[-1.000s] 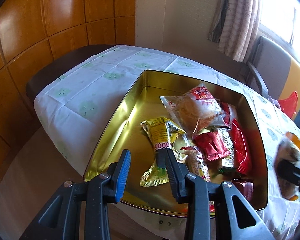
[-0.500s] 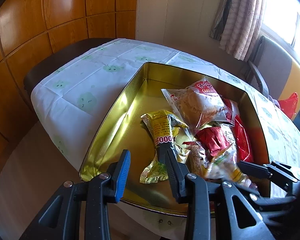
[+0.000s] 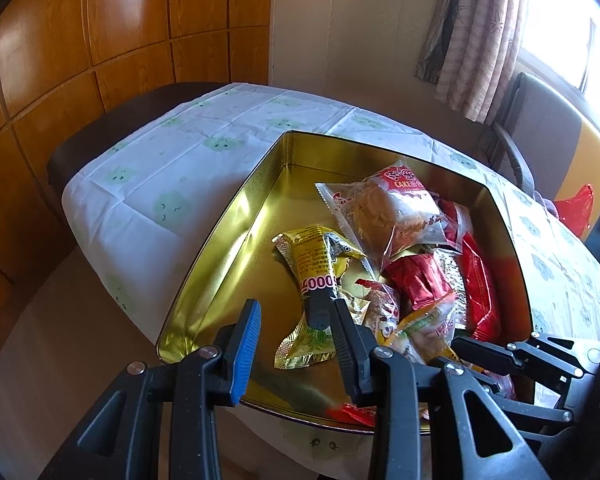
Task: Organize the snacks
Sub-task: 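Lower the clear bag into the tin and open the right tool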
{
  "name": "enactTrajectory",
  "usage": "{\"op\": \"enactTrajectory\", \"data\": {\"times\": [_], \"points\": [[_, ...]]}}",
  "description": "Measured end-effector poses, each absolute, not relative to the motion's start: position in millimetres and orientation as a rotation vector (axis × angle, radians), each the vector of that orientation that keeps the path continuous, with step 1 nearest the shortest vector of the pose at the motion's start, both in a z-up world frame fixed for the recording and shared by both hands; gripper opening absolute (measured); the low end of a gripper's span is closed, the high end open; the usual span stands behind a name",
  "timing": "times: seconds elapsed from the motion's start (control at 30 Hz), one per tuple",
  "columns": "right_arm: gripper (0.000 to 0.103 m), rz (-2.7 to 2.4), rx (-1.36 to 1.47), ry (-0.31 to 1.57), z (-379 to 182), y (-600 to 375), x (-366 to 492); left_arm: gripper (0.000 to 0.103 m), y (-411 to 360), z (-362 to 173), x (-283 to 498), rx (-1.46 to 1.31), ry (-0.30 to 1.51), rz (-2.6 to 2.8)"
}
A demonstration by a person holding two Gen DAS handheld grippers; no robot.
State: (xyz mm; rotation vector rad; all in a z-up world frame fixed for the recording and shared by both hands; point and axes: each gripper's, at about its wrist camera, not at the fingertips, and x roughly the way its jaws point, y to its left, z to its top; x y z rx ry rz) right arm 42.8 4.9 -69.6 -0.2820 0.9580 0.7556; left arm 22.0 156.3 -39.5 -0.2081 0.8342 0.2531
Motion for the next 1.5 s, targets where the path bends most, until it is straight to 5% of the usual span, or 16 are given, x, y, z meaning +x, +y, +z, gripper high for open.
{"op": "enactTrajectory", "data": {"times": [0.93, 1.17, 1.5], "points": [[0.027, 0.665, -0.242, 0.901, -67.1, -6.0, 24.5, 0.037, 124.3, -16.9, -1.4, -0.145, 0.719, 0.264], [0.032, 0.622, -0.203, 0.821, -52.4, -19.0, 13.7, 0.037, 117.1, -13.6, -7.7, -0.125, 0.692, 0.285], [0.055, 0.404, -0.098, 0.696, -32.6, -63.4, -1.2, 0.038, 99.5, -4.1, -23.9, -0.114, 0.618, 0.32]]}}
